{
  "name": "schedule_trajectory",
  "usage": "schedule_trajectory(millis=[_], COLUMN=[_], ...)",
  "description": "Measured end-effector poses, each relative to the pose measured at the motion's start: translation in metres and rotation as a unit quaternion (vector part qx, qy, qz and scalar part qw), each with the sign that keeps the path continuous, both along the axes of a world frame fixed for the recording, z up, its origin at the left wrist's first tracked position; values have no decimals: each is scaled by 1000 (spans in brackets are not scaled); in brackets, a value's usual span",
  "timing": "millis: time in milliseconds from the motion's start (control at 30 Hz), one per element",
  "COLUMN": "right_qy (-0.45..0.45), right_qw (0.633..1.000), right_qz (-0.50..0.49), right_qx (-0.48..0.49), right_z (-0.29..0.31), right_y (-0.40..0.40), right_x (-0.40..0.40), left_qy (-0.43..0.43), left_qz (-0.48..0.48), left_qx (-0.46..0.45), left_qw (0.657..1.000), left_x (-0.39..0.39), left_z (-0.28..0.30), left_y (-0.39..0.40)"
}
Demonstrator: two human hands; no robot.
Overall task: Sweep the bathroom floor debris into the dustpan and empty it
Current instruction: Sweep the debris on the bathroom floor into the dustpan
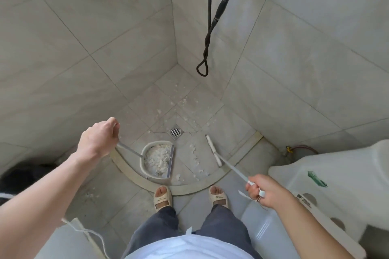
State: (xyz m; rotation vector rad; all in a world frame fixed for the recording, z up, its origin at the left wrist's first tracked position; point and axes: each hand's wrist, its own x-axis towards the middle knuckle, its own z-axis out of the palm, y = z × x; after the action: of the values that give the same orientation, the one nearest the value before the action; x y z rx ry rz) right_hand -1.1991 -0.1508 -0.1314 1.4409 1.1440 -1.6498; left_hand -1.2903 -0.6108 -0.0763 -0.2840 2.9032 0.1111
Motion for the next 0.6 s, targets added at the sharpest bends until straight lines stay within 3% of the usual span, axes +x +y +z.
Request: schedule_trajectory(millis=[300,600], right_qy=[-49,-86], right_qw=[997,992], right_qz=[-39,-89], right_qx=[38,28], right_z=[-39,-42], right_y=[-111,-192], right_x=[39,31], left_qy=[-20,-32], left_qz=[-38,7], left_qx=[56,91], left_qw=[998,995], left_x=[-21,-38], left_z=[-26,-46], left_y=[-35,-55])
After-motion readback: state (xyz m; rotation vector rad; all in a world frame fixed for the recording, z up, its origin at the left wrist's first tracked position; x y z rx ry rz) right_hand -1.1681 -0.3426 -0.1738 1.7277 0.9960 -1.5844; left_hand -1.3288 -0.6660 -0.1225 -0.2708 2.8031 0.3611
